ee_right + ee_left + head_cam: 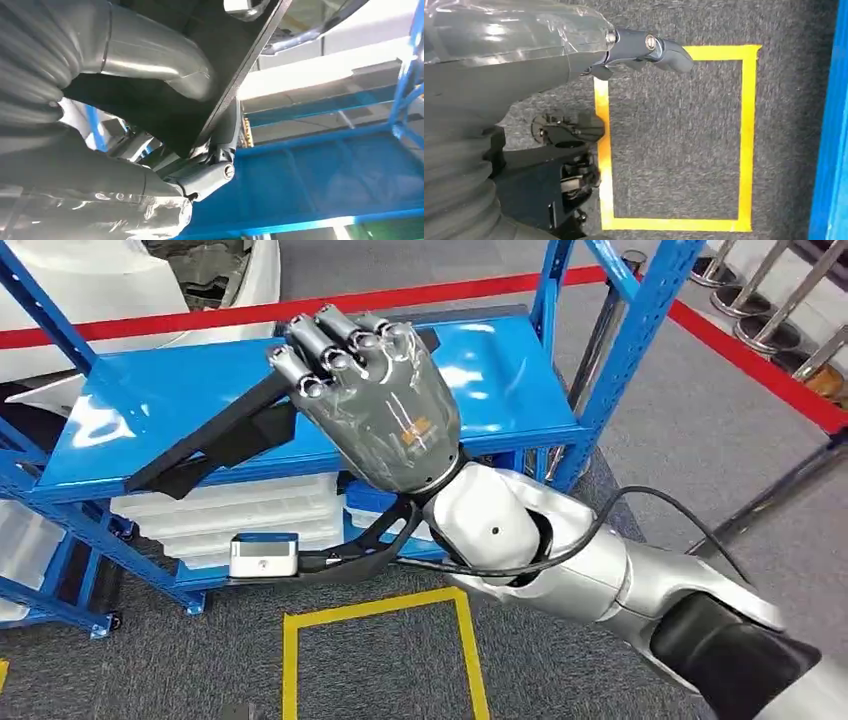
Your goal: Take the parts from the cabinet and place them on the table.
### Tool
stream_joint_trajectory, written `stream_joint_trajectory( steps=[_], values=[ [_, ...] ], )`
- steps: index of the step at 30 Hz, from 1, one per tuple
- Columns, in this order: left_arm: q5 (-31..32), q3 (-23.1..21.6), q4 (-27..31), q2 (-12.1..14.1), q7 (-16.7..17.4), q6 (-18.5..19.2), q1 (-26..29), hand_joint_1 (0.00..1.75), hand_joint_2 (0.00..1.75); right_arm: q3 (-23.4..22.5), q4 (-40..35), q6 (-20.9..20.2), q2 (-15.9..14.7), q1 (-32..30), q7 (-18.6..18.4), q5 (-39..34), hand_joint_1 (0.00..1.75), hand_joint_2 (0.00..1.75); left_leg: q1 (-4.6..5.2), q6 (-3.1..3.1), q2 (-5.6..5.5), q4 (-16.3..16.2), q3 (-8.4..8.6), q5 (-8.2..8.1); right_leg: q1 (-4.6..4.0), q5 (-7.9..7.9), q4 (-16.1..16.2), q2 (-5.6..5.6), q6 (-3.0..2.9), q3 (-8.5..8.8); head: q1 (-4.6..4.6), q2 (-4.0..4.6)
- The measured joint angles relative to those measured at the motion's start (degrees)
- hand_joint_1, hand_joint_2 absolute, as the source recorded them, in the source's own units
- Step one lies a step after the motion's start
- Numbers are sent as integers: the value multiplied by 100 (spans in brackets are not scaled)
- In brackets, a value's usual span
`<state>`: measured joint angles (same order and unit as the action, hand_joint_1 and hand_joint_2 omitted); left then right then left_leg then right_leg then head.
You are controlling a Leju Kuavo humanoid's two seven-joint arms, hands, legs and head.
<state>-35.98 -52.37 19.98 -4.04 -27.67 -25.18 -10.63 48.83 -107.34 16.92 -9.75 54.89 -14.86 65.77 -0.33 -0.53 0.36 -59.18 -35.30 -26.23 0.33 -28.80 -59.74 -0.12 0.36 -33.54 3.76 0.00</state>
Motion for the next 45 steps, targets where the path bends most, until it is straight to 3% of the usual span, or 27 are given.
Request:
stream_joint_trajectory(
  steps=[1, 3, 5, 6, 7, 9, 11, 12, 16, 17, 18, 20, 22, 23, 24, 26, 27, 31, 33, 35, 37, 38, 39, 41, 42, 43, 45],
  values=[
    [2, 0, 0, 0, 7, 0, -3, 0, 175, 0, 2, 9, 0, 1, 2, -7, 175, 175, 2, -30, -3, -2, -9, 8, 14, 38, 41, 3, -54, 1, 2, 0],
    [2, 0, 0, 0, 9, -2, -4, 0, 175, 0, 4, 33, 4, 2, 7, -24, 175, 175, -20, -97, -10, -287, -94, -295, 46, 90, 80, 28, -127, -10, -29, 0],
    [2, 0, 0, 0, 9, -2, 1, 0, 175, 0, 7, 68, 9, -7, 15, -39, 175, 175, -37, -149, -11, -1204, -451, -806, 42, 113, 72, 39, -159, -59, -83, 0],
    [0, 0, 0, 0, 9, -2, 6, 0, 175, 0, 11, 81, 9, -17, 17, -44, 175, 175, -37, -165, -11, -1613, -603, -964, 39, 123, 61, 43, -158, -82, -83, 0],
    [0, 0, 0, 0, 9, -2, 11, 0, 175, 0, 15, 85, 9, -29, 17, -44, 175, 175, -37, -171, -11, -1791, -648, -985, 39, 129, 50, 43, -152, -99, -87, 0],
    [0, 0, 0, 0, 11, -2, 13, 0, 175, -2, 22, 87, 9, -47, 26, -50, 175, 175, -39, -152, -11, -1341, -357, -687, 40, 133, 30, 42, -146, -112, -98, 0],
    [0, 2, 0, 0, 11, -2, 5, 0, 175, 0, 22, 87, 9, -48, 26, -53, 175, 175, -38, -111, -16, -291, 204, -213, 41, 133, 11, 38, -138, -103, -114, 0],
    [2, 2, 0, 0, 13, -2, 2, 0, 175, 0, 24, 90, 9, -49, 26, -53, 175, 175, -27, -74, -32, -85, 297, -272, 12, 141, 8, 37, -105, -127, -111, 0],
    [2, 2, 0, 0, 15, -2, 25, 0, 175, -2, 48, 92, 11, -52, 35, -59, 175, 175, 13, 29, -35, 2, 227, -221, 14, 222, 23, 37, 25, -185, -114, 0],
    [2, 2, 0, -7, 13, -2, 22, 0, 175, 0, 50, 92, 9, -58, 35, -66, 175, 175, -62, 98, -6, 100, 244, -170, 24, 143, -32, 39, 48, -214, -116, 0],
    [4, 2, 0, -5, 13, -2, 16, 0, 175, 0, 50, 92, 9, -55, 44, -74, 175, 175, -46, 141, -1, 119, 232, -132, 12, -38, -215, 26, 70, -285, -77, 0],
    [2, 2, 0, -7, 15, -2, 16, 0, 175, 0, 52, 96, 9, -61, 44, -79, 175, 175, -35, 178, 7, 115, 185, -103, 23, -515, -1020, 21, 97, -609, -11, 0],
    [2, 2, 0, -7, 15, -2, 22, 0, 175, -2, 59, 94, 9, -90, 44, -81, 175, 175, -20, 187, 10, 100, 140, -81, 28, -755, -1705, 22, 116, -848, -7, 0],
    [2, 2, 0, -6, 15, -2, 25, 0, 175, 0, 66, 94, 7, -97, 44, -83, 175, 175, -17, 180, 9, 83, 123, -77, 28, -686, -1688, 22, 115, -815, -2, 0],
    [2, 2, 0, -4, 15, -2, 28, 0, 175, -2, 68, 94, 7, -98, 44, -88, 175, 175, -17, 179, 8, 65, 109, -76, 28, -498, -1407, 22, 102, -640, 4, 0],
    [2, 2, 0, -6, 15, -2, 26, 0, 175, -2, 66, 94, 9, -95, 46, -92, 175, 175, -17, 167, 3, 21, 104, -83, 28, -3, -341, 24, 66, -54, 15, 0],
    [2, 4, 0, -7, 15, -2, 25, 0, 175, -2, 68, 94, 9, -99, 46, -92, 175, 175, -13, 141, 3, 13, 75, -84, 26, -72, -72, 25, 44, 77, 18, 0],
    [4, 4, 0, -7, 15, -2, 31, 0, 175, -2, 70, 94, 13, -97, 48, -94, 175, 175, 6, 40, 4, -25, -5, -23, -16, -20, -17, 0, -9, 0, 11, 0],
    [4, 4, 0, -4, 15, -2, 28, 0, 175, -2, 72, 94, 13, -95, 48, -94, 175, 175, 15, -15, -6, -45, -24, -57, 38, 47, 61, 18, -102, 9, 11, 0],
    [4, 4, 0, -4, 13, -2, 28, 0, 175, 0, 72, 94, 17, -90, 48, -96, 175, 175, -2, -79, -15, -470, -170, -427, 37, 93, 69, 31, -163, -26, -55, 0],
    [4, 4, 0, -4, 15, -2, 33, 0, 175, 0, 74, 94, 24, -95, 52, -96, 175, 175, -27, -132, -14, -1368, -513, -881, 29, 113, 55, 43, -188, -77, -87, 0],
    [7, 4, 0, -4, 15, -2, 36, 0, 175, -2, 76, 94, 24, -97, 52, -101, 175, 175, -28, -148, -13, -1729, -639, -996, 27, 122, 41, 45, -186, -104, -87, 0],
    [7, 4, 0, -4, 15, -2, 38, 0, 175, 0, 81, 94, 24, -103, 59, -105, 175, 175, -31, -152, -13, -1773, -623, -959, 27, 127, 28, 45, -180, -123, -92, 0],
    [7, 4, 0, -4, 15, -2, 36, 0, 175, 0, 85, 94, 24, -106, 70, -122, 175, 175, -32, -127, -13, -1146, -229, -597, 28, 133, 7, 42, -170, -129, -100, 0],
    [9, 4, 0, -4, 15, -2, 32, 0, 175, -2, 85, 94, 24, -103, 72, -138, 175, 175, -31, -103, -16, -612, 53, -358, 28, 134, 0, 40, -166, -126, -107, 0],
    [13, 4, 0, -4, 15, 0, 27, 0, 175, -2, 85, 94, 24, -103, 83, -144, 175, 175, -31, -65, -30, -107, 262, -251, 27, 138, -5, 40, -156, -130, -114, 0],
    [33, 4, 0, -4, 17, 6, 25, 0, 175, -2, 87, 92, 26, -98, 90, -149, 175, 175, 9, -19, -46, 13, 273, -260, 4, 187, -23, 31, -70, -206, -118, 0]
  ],
)
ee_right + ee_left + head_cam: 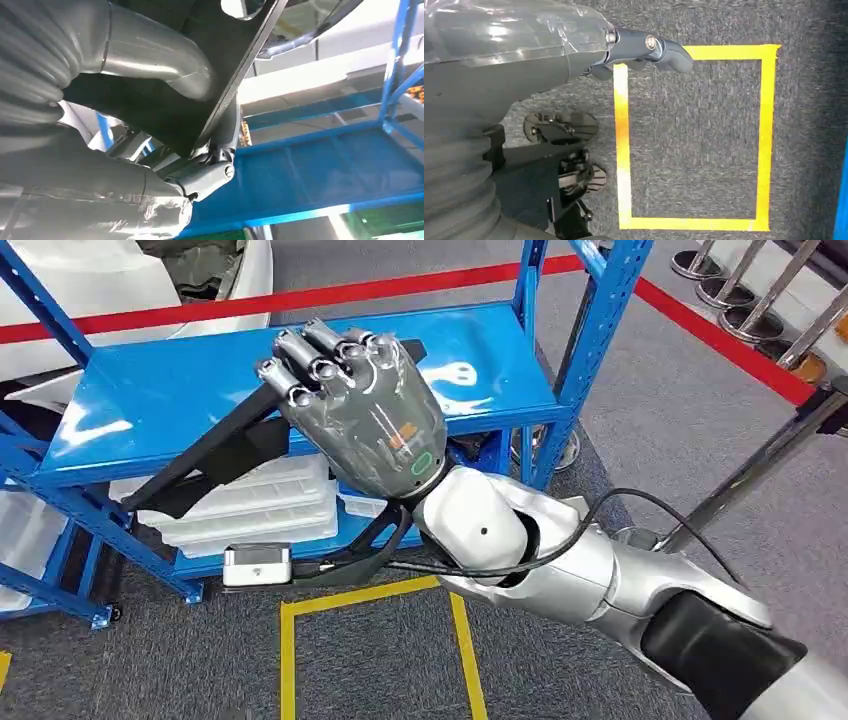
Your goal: Take the parts from the cabinet and place them on the table.
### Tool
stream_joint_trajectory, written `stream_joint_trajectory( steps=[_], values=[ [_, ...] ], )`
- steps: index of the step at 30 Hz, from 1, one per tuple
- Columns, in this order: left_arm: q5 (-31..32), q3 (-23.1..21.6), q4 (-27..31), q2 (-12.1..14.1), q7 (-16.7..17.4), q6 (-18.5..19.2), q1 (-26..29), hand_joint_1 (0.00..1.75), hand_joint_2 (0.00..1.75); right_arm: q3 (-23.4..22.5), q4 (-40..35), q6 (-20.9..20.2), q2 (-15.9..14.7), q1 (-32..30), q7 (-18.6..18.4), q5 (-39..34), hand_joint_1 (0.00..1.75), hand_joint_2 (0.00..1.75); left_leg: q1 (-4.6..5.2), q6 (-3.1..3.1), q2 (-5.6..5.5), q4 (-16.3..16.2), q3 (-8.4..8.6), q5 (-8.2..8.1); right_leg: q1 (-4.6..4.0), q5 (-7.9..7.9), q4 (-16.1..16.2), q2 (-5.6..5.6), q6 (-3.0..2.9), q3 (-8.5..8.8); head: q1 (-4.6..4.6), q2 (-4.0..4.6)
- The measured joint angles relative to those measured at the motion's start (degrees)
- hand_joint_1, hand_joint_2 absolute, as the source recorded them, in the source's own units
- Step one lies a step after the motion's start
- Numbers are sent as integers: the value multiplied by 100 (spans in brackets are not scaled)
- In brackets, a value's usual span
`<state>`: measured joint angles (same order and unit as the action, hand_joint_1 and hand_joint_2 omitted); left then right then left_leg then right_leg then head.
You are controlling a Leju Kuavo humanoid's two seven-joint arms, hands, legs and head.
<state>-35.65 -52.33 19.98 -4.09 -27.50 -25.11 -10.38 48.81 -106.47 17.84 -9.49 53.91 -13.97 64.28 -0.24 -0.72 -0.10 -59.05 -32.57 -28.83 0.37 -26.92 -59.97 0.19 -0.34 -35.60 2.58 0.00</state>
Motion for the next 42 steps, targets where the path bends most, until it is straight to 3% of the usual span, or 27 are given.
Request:
stream_joint_trajectory(
  steps=[2, 3, 5, 7, 8, 9, 10, 11, 13, 14, 17, 18, 20, 22, 24, 25, 26, 28, 29, 32, 33, 34, 36, 38, 39, 40, 42],
  values=[
    [11, 0, 0, 4, 2, 11, 13, 0, 175, 0, 2, 0, 0, -2, 4, -2, 175, 175, 17, 26, -7, -20, -40, 18, 12, 37, 24, 9, 56, -13, 7, 0],
    [13, 0, 0, 2, 0, 13, 8, 0, 175, 0, 2, -2, 0, 7, 7, -2, 175, 175, -31, 89, -4, 49, -32, 68, -14, 36, 18, 13, 84, -28, 13, 0],
    [11, 0, 0, 2, -2, 31, -13, 0, 175, 0, 4, -2, 0, 24, 15, -9, 175, 175, -46, 159, 26, 84, -59, 131, 11, -307, -304, -6, 127, -134, 60, 0],
    [6, 0, 0, 2, -4, 42, -12, 0, 175, 0, 7, -2, 0, 21, 17, -11, 175, 175, -37, 193, 36, 80, -108, 160, 27, -795, -1210, -6, 165, -475, 98, 0],
    [4, 0, 0, 4, -7, 46, -12, 0, 175, 2, 11, -2, 0, 21, 17, -13, 175, 175, -33, 191, 38, 74, -135, 175, 31, -939, -1589, -6, 180, -616, 98, 0],
    [-9, 0, 0, 2, -13, 46, -10, 0, 175, 0, 18, -2, -2, 20, 17, -15, 175, 175, -33, 188, 38, 65, -158, 189, 34, -950, -1759, -6, 191, -660, 105, 0],
    [-22, 0, 0, 2, -15, 46, -8, 0, 175, 2, 22, -2, 0, 20, 22, -17, 175, 175, -36, 179, 38, 56, -176, 196, 39, -820, -1610, -6, 192, -556, 114, 0],
    [-26, 0, 0, 2, -20, 46, -8, 0, 175, 2, 22, 0, 0, 22, 24, -26, 175, 175, -40, 171, 37, 42, -180, 201, 45, -605, -1220, -5, 181, -315, 118, 0],
    [-35, 0, 0, 2, -35, 46, -12, 0, 175, 0, 22, 2, 4, 43, 37, -48, 175, 175, -44, 152, 35, -6, -190, 193, 58, -178, -172, -2, 161, 242, 140, 0],
    [-37, 2, 0, 4, -37, 46, -18, 0, 175, 2, 26, 2, 7, 48, 39, -50, 175, 175, -14, 109, 36, -24, -235, 202, 27, -267, -62, -8, 156, 289, 138, 0],
    [-46, 2, 0, 4, -42, 33, -7, 0, 175, 2, 35, 9, 28, 61, 39, -77, 175, 175, -17, 3, 35, -42, -311, 274, 4, -211, -9, -24, 74, 204, 111, 0],
    [-53, 2, 0, 4, -46, 16, -4, 0, 175, 2, 41, 11, 31, 64, 39, -96, 175, 175, -19, -27, 33, -42, -319, 292, 12, -174, 26, -21, 17, 197, 118, 0],
    [-59, 4, 0, 2, -52, -11, -4, 0, 175, 2, 48, 13, 37, 72, 37, -111, 175, 175, -32, -94, 22, -301, -410, -4, 47, -104, 74, 12, -73, 173, 70, 0],
    [-68, 4, 0, 4, -55, -17, 3, 0, 175, 2, 52, 15, 48, 75, 37, -114, 175, 175, -48, -145, 24, -1129, -715, -511, 38, -69, 64, 25, -101, 108, 20, 0],
    [-70, 4, 0, 4, -52, -22, 21, 0, 175, 4, 66, 15, 50, 73, 35, -116, 175, 175, -43, -161, 24, -1793, -923, -752, 27, -33, 43, 30, -99, 44, 13, 0],
    [-72, 7, 0, 4, -52, -24, 30, 0, 175, 9, 70, 15, 50, 73, 35, -116, 175, 175, -42, -152, 23, -1724, -843, -680, 25, -17, 37, 29, -92, 21, 15, 0],
    [-72, 4, 0, 4, -52, -24, 35, 0, 175, 11, 70, 15, 50, 73, 35, -118, 175, 175, -41, -130, 23, -1379, -608, -498, 24, -3, 32, 25, -87, 7, 11, 0],
    [-72, 7, 0, 4, -55, -24, 33, 0, 175, 11, 70, 15, 59, 75, 35, -118, 175, 175, -36, -71, 15, -348, -10, -64, 23, 13, 26, 19, -65, 6, 7, 0],
    [-72, 9, 0, 4, -52, -24, 23, 0, 175, 11, 70, 15, 61, 76, 35, -118, 175, 175, -32, -31, -5, -22, 127, -98, 17, 27, 25, 19, -42, -8, 4, 0],
    [-74, 11, 0, 4, -55, -24, 45, 0, 175, 11, 70, 22, 61, 74, 31, -118, 175, 175, 21, 4, -16, 20, 87, -49, 14, 87, 14, 22, 47, -56, 4, 0],
    [-77, 20, 0, 4, -55, -24, 51, 0, 175, 11, 70, 22, 63, 74, 31, -118, 175, 175, 26, 39, -15, 32, 81, -25, 17, 111, 28, 22, 82, -52, 7, 0],
    [-74, 30, 0, 0, -55, -24, 47, 0, 175, 11, 70, 22, 61, 74, 29, -118, 175, 175, -50, 107, 13, 113, 86, 42, 11, 51, -9, 19, 111, -75, 4, 0],
    [-66, 44, 0, 0, -55, -11, 25, 0, 175, 11, 70, 22, 63, 82, 22, -122, 175, 175, -40, 181, 29, 121, 11, 109, 18, -373, -466, -5, 142, -257, 59, 0],
    [-59, 50, 0, 0, -55, -6, 34, 0, 175, 11, 72, 22, 63, 65, 17, -122, 175, 175, -31, 198, 44, 114, -67, 153, 26, -851, -1379, -6, 174, -593, 90, 0],
    [-55, 52, 0, 0, -55, -9, 39, 0, 175, 11, 74, 22, 61, 62, 17, -125, 175, 175, -27, 193, 48, 107, -105, 177, 30, -950, -1705, -6, 188, -694, 96, 0],
    [-55, 55, 0, 0, -55, -9, 45, 0, 175, 11, 74, 22, 61, 55, 17, -122, 175, 175, -28, 186, 48, 102, -132, 194, 34, -902, -1722, -5, 193, -656, 103, 0],
    [-53, 57, 0, 0, -55, -6, 44, 0, 175, 11, 74, 22, 61, 50, 17, -122, 175, 175, -36, 164, 47, 72, -164, 213, 45, -495, -943, -4, 176, -157, 114, 0]
  ],
)
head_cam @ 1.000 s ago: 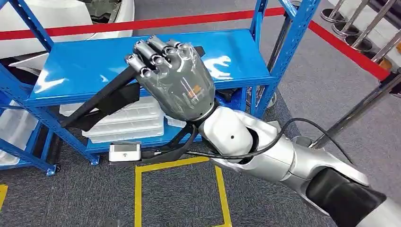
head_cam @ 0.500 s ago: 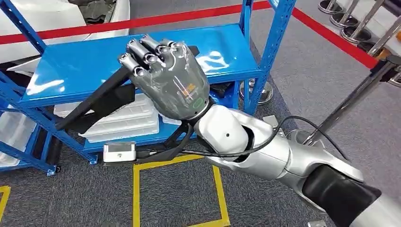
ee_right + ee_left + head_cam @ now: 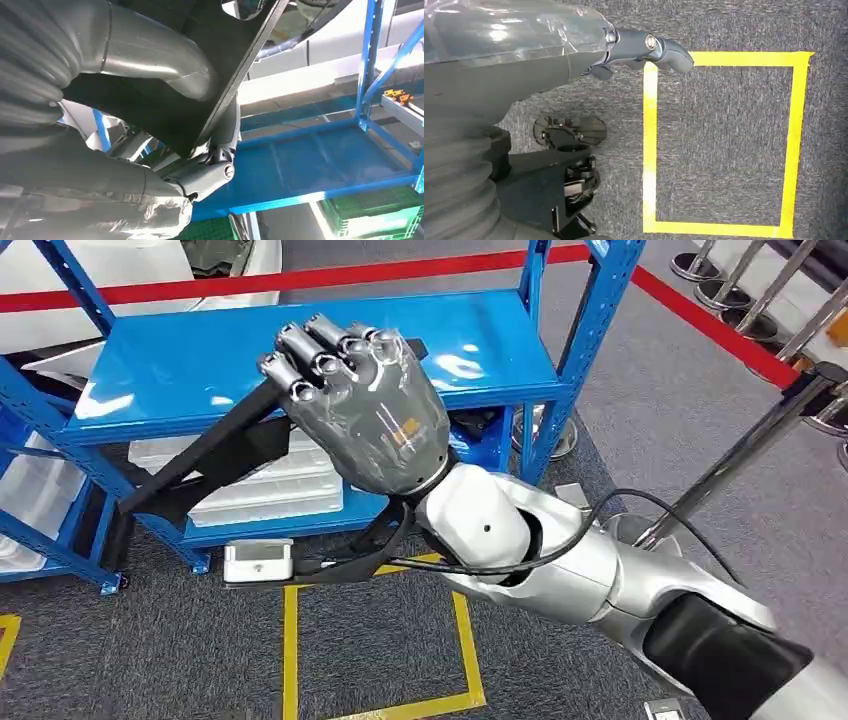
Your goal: Take the parts from the cabinet and place them on the table.
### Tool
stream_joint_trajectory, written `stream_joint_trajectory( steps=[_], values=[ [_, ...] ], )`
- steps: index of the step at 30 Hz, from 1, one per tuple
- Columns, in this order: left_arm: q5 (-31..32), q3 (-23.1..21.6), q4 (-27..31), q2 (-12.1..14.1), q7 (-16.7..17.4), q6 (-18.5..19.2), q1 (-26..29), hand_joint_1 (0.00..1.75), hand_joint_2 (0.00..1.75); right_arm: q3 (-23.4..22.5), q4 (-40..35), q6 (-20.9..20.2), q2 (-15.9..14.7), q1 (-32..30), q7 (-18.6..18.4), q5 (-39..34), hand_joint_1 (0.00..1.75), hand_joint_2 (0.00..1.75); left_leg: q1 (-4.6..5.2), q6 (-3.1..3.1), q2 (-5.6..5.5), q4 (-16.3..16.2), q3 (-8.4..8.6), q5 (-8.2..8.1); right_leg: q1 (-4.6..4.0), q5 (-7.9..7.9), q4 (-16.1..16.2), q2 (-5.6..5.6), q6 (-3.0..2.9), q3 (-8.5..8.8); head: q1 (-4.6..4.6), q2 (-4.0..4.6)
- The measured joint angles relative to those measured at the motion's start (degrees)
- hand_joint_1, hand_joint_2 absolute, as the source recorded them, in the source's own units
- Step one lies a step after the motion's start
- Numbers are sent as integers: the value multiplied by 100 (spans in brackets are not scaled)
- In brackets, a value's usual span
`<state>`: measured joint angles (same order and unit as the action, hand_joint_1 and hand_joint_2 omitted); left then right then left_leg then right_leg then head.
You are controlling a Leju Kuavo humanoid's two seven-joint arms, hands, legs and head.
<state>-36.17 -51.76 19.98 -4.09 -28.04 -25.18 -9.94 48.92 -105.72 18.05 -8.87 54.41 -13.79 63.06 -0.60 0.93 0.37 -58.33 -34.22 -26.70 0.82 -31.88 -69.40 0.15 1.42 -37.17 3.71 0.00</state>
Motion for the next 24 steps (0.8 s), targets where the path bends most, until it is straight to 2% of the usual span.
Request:
stream_joint_trajectory(
  steps=[1, 2, 3, 6, 7, 8, 9, 11, 12, 13, 14, 16, 17, 18, 21, 22, 23, 24],
  values=[
    [2, 2, 0, 0, 0, 0, -2, 0, 175, 0, 0, 2, 2, 2, 0, 0, 175, 175, -3, -5, -1, -22, -3, 0, 4, 221, 545, 1, -11, 310, 7, 0],
    [4, 7, 0, 0, 0, 0, -2, 0, 175, 0, 0, 4, 2, 0, 0, 0, 175, 175, -1, -27, -1, -43, -26, -3, 5, 216, 940, 3, -22, 485, 20, 0],
    [7, 11, 0, 0, 0, 0, -9, 0, 175, 0, 0, 9, 8, 5, 0, 0, 175, 175, 34, -69, -5, -103, -66, 4, -34, 228, 1028, -2, -30, 515, 20, 0],
    [9, 26, 0, 0, 0, 0, 1, 0, 175, 0, 4, 22, 13, -14, -7, -11, 175, 175, 21, -173, 2, -79, -111, 75, -48, 264, 979, -28, -112, 432, -4, 0],
    [9, 31, 0, 2, 0, 0, -4, 0, 175, 0, 9, 26, 13, -11, -7, -20, 175, 175, 18, -211, -7, -99, -134, 44, -12, 312, 1038, -12, -177, 423, 0, 0],
    [9, 33, 0, 2, 2, 0, -3, 0, 175, 0, 9, 35, 17, -12, -7, -66, 175, 175, 3, -250, -11, -212, -163, -96, -4, 349, 1045, 0, -223, 408, -15, 0],
    [7, 35, 0, 2, 2, 0, -4, 0, 175, 0, 11, 46, 17, -12, -4, -124, 175, 175, 1, -273, -10, -482, -271, -330, -1, 370, 1044, 4, -256, 376, -50, 0],
    [7, 37, 0, 2, 2, 0, 0, 0, 175, 0, 15, 68, 20, -44, -2, -192, 175, 175, -11, -317, -9, -1441, -624, -841, -11, 410, 1034, 19, -288, 305, -90, 0],
    [7, 37, 0, 2, 2, 0, 3, 0, 175, 0, 20, 72, 17, -65, -2, -203, 175, 175, -9, -326, -10, -1770, -732, -959, -14, 427, 1026, 21, -282, 274, -92, 0],
    [7, 37, 0, 2, 2, 0, 6, 0, 175, 0, 26, 72, 17, -91, 0, -210, 175, 175, -9, -326, -10, -1876, -734, -954, -14, 444, 1012, 22, -273, 245, -94, 0],
    [7, 37, 0, 2, 2, 0, 7, 0, 175, 0, 28, 74, 17, -108, 4, -236, 175, 175, -10, -313, -10, -1691, -594, -833, -14, 454, 1000, 21, -267, 224, -98, 0],
    [7, 39, 0, 2, 2, 0, 2, 0, 175, 0, 31, 81, 17, -115, 15, -284, 175, 175, -9, -268, -10, -727, -22, -389, -14, 469, 984, 16, -245, 212, -105, 0],
    [9, 39, 0, 2, 2, 0, -2, 0, 175, 0, 31, 87, 20, -114, 15, -302, 175, 175, -7, -237, -22, -236, 241, -228, -14, 475, 981, 16, -235, 211, -111, 0],
    [9, 42, 0, 2, 0, 0, -9, 0, 175, 0, 33, 96, 17, -115, 15, -306, 175, 175, 20, -219, -32, -59, 289, -276, -50, 493, 961, 13, -200, 179, -112, 0],
    [7, 42, -2, 2, 2, 0, 9, 0, 175, 0, 39, 120, 20, -128, 20, -323, 175, 175, 48, -164, -37, -52, 233, -241, -27, 559, 982, 21, -102, 144, -109, 0],
    [9, 42, 0, 0, 2, 0, 6, 0, 175, 0, 39, 131, 20, -128, 22, -332, 175, 175, 17, -104, -34, 3, 227, -192, -53, 577, 982, 20, -70, 139, -105, 0],
    [9, 42, 0, -2, 2, 0, -5, 0, 175, -2, 44, 151, 15, -147, 20, -339, 175, 175, -17, -59, 6, 42, 225, -141, -28, 451, 815, 12, -51, 66, -120, 0],
    [9, 44, 0, -2, 2, 0, -11, 0, 175, -4, 44, 162, 15, -146, 24, -343, 175, 175, -15, -14, 4, 51, 197, -111, -44, 242, 592, 2, -35, -19, -63, 0]
  ],
)
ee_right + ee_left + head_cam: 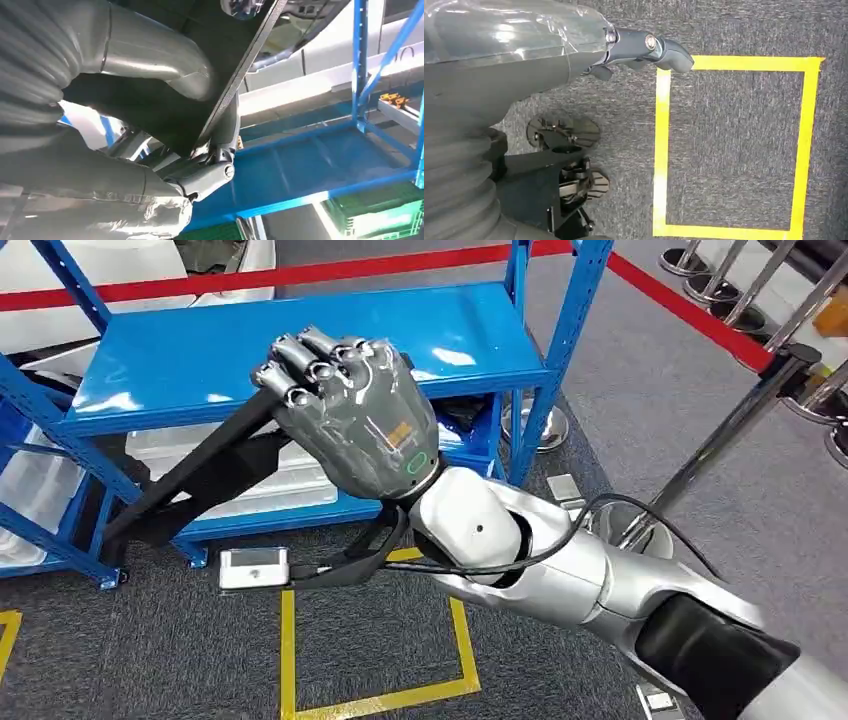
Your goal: Take the parts from the cabinet and place them on the table.
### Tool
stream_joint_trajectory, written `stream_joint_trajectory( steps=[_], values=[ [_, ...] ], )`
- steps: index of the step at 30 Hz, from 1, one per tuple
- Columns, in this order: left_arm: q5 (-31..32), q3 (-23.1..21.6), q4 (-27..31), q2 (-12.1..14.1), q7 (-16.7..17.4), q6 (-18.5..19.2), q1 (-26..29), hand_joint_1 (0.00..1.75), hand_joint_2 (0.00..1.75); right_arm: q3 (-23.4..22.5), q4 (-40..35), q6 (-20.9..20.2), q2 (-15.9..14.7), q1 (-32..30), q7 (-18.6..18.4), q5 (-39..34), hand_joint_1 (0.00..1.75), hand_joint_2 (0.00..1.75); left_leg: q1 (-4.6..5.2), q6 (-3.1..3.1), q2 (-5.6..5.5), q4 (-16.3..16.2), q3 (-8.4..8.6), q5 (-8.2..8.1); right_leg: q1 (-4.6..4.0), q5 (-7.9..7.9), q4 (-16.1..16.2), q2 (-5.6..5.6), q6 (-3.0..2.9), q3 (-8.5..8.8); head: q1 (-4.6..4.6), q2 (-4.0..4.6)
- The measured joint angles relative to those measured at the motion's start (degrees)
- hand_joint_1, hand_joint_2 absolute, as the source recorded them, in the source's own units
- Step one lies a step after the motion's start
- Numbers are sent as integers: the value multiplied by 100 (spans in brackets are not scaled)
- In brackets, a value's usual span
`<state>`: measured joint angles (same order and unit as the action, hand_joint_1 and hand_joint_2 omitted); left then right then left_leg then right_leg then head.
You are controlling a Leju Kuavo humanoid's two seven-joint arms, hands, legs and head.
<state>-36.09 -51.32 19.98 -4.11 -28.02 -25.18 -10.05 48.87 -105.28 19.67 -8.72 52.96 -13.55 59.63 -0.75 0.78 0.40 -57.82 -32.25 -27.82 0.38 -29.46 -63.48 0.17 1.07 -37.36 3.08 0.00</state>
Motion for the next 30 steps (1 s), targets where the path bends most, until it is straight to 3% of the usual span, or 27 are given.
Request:
stream_joint_trajectory(
  steps=[2, 3, 4, 5, 6, 8, 9, 12, 13, 14, 15, 17, 18, 19, 20, 21, 23, 24, 25, 27, 28, 29, 30],
  values=[
    [4, 0, 0, 0, 2, 0, 3, 0, 175, -4, 0, 33, 0, -13, -2, -9, 175, 175, 13, 31, 5, -10, -79, 44, 14, -528, -839, -7, 29, -312, 43, 0],
    [2, 0, -2, 0, 2, 2, 5, 0, 175, -4, 2, 35, 0, -35, -4, -11, 175, 175, 20, 33, 8, -17, -117, 66, 15, -705, -1231, -7, 39, -444, 48, 0],
    [2, 0, -2, 0, 2, 2, 6, 0, 175, -4, 7, 35, 0, -58, -4, -13, 175, 175, 22, 32, 9, -24, -154, 84, 16, -731, -1401, -6, 46, -471, 50, 0],
    [2, 0, -2, 0, 7, 2, 6, 0, 175, -4, 11, 35, -2, -71, -4, -13, 175, 175, 21, 25, 8, -39, -186, 98, 18, -637, -1300, -6, 47, -376, 54, 0],
    [2, 0, -2, 0, 7, 2, 6, 0, 175, -4, 15, 35, -2, -71, -4, -15, 175, 175, 19, 13, 8, -61, -212, 107, 22, -448, -969, -5, 38, -170, 63, 0],
    [7, 0, -2, 0, 7, 7, 3, 0, 175, -7, 22, 55, -2, -67, 2, -83, 175, 175, 12, 0, 6, -125, -245, 110, 32, 12, 113, -3, 11, 452, 76, 0],
    [7, 2, -2, 0, 7, 15, -6, 0, 175, -9, 24, 94, 0, -70, 22, -144, 175, 175, 50, -51, 5, -161, -297, 113, 4, -90, 330, -9, 1, 536, 83, 0],
    [13, 2, -2, 0, 11, 17, -7, 0, 175, -44, 37, 175, 2, -121, 123, -438, 175, 175, 46, -147, 2, -183, -361, 181, -16, -44, 356, -37, -81, 467, 57, 0],
    [13, 2, -2, 2, 11, 17, -8, 0, 175, -46, 42, 179, 2, -126, 171, -543, 175, 175, 41, -180, 2, -182, -371, 200, -13, -11, 373, -35, -130, 453, 59, 0],
    [13, 2, -2, 2, 11, 17, -16, 0, 175, -46, 48, 186, 4, -126, 249, -766, 175, 175, 16, -222, -4, -247, -389, 107, 24, 36, 406, -8, -196, 446, 54, 0],
    [15, 2, -2, 2, 11, 18, -17, 0, 175, -46, 52, 194, 7, -128, 308, -976, 175, 175, 23, -257, -8, -392, -447, -65, 26, 57, 408, -9, -227, 420, 26, 0],
    [13, 2, -2, 2, 11, 17, -18, 0, 175, -46, 72, 227, 18, -159, 387, -1241, 175, 175, 6, -307, -8, -1227, -755, -592, 20, 100, 404, 2, -273, 353, -31, 0],
    [13, 2, -2, 2, 11, 17, -18, 0, 175, -46, 77, 234, 17, -181, 411, -1272, 175, 175, 6, -320, -7, -1622, -896, -764, 14, 118, 402, 6, -279, 322, -35, 0],
    [13, 2, -2, 2, 17, 39, -17, 0, 175, -46, 90, 236, 17, -207, 446, -1396, 175, 175, 9, -326, -7, -1902, -972, -837, 7, 142, 396, 10, -279, 291, -40, 0],
    [13, 2, -2, 2, 37, 68, -18, 0, 175, -46, 105, 236, 17, -225, 492, -1572, 175, 175, 11, -317, -8, -1877, -909, -783, 2, 160, 391, 11, -274, 264, -42, 0],
    [15, 2, -2, 2, 57, 98, -21, 0, 175, -46, 127, 238, 20, -240, 549, -1751, 175, 175, 12, -292, -8, -1599, -726, -625, -2, 170, 387, 10, -272, 249, -44, 0],
    [24, 2, -2, 2, 85, 118, -37, 0, 175, -46, 183, 273, 59, -270, 719, -2100, 175, 175, 30, -214, -16, -525, -92, -167, -8, 189, 385, 4, -251, 251, -46, 0],
    [33, 2, -2, 4, 98, 120, -60, 0, 175, -48, 210, 301, 81, -284, 782, -2161, 175, 175, 44, -161, -39, -163, 52, -178, -7, 202, 386, 5, -232, 238, -51, 0],
    [48, 2, -2, 4, 105, 120, -73, 0, 175, -48, 238, 330, 96, -290, 824, -2207, 175, 175, 63, -159, -45, -84, 71, -146, -36, 222, 360, 4, -201, 215, -46, 0],
    [63, 2, -2, 7, 122, 120, -73, 0, 175, -48, 282, 345, 129, -326, 905, -2302, 175, 175, 88, -130, -54, -97, 38, -133, -12, 265, 380, 19, -135, 189, -51, 0],
    [68, 2, -2, 11, 125, 120, -70, 0, 175, -48, 299, 345, 144, -336, 933, -2343, 175, 175, 94, -92, -55, -87, 30, -106, -9, 289, 394, 18, -100, 192, -53, 0],
    [70, 2, -2, 9, 125, 120, -77, 0, 175, -50, 317, 345, 146, -342, 953, -2358, 175, 175, 37, -33, -34, -11, 28, -45, -34, 261, 385, 12, -69, 168, -53, 0],
    [74, 2, -2, 9, 125, 120, -89, 0, 175, -52, 328, 345, 146, -340, 966, -2365, 175, 175, 29, -4, -22, 14, 14, 2, -10, 116, 282, 4, -46, 128, -42, 0]
  ],
)
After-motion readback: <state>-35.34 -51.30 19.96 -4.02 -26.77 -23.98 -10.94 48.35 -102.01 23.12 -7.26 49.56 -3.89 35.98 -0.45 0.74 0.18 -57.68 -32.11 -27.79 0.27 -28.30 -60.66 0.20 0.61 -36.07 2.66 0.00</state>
